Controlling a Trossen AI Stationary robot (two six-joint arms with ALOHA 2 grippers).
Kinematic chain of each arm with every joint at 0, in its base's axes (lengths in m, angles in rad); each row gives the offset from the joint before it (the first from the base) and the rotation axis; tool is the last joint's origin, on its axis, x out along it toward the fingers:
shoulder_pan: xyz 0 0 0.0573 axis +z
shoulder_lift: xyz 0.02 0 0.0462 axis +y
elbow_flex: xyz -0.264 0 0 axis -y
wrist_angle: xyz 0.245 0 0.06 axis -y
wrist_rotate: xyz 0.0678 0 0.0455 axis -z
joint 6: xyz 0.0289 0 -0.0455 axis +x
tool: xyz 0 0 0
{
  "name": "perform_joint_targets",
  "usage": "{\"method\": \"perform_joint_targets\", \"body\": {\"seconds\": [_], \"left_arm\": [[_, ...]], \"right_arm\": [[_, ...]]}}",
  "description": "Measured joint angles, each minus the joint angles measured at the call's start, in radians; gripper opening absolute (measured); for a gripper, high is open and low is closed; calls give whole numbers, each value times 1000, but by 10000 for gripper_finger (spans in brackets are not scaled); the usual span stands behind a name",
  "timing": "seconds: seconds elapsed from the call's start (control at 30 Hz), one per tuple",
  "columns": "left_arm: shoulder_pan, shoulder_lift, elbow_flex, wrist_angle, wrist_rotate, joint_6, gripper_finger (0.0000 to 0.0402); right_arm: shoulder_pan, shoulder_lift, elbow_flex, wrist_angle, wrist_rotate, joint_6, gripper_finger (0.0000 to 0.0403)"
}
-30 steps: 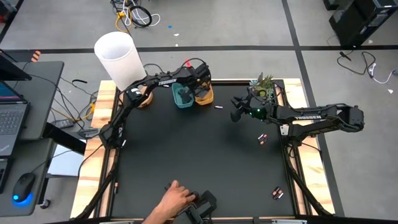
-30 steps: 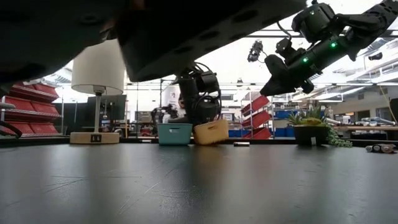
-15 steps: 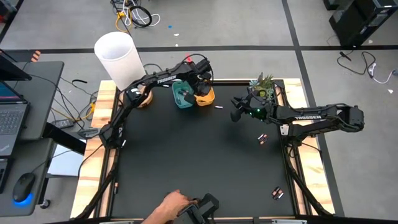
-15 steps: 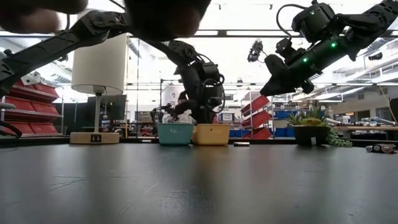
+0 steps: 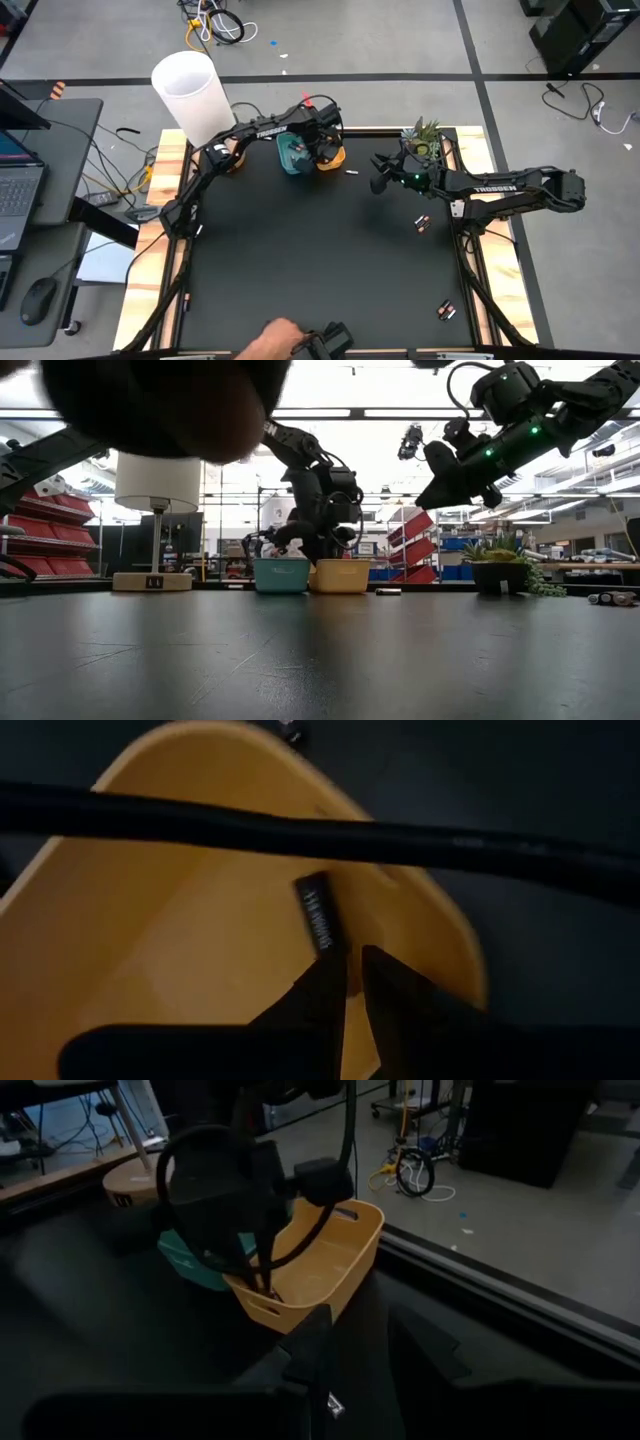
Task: Sort batteries
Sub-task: Put the gold black battery into the blue bin
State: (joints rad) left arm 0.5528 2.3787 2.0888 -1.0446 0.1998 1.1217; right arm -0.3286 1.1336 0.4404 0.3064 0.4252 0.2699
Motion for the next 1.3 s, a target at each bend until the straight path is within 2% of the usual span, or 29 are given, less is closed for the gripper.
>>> {"method": "perform_joint_targets", "body": {"seconds": [0.17,0.33,0.7,0.83,1.1,1.3], "left_arm": [[-19,0,0,-40,10,5,54],[-30,0,0,-137,12,78,54],[-30,0,0,-58,4,78,60],[-31,0,-8,-63,4,80,80],[-38,1,-30,-67,3,68,151],[-48,1,-32,-66,-44,26,190]], "right_arm": [[0,0,0,0,0,0,87],[0,0,0,-1,0,0,87],[0,0,0,-1,0,-10,87],[0,0,0,-5,0,-11,87],[-3,0,0,-9,0,-11,87],[-3,0,0,-9,0,-8,87]]}}
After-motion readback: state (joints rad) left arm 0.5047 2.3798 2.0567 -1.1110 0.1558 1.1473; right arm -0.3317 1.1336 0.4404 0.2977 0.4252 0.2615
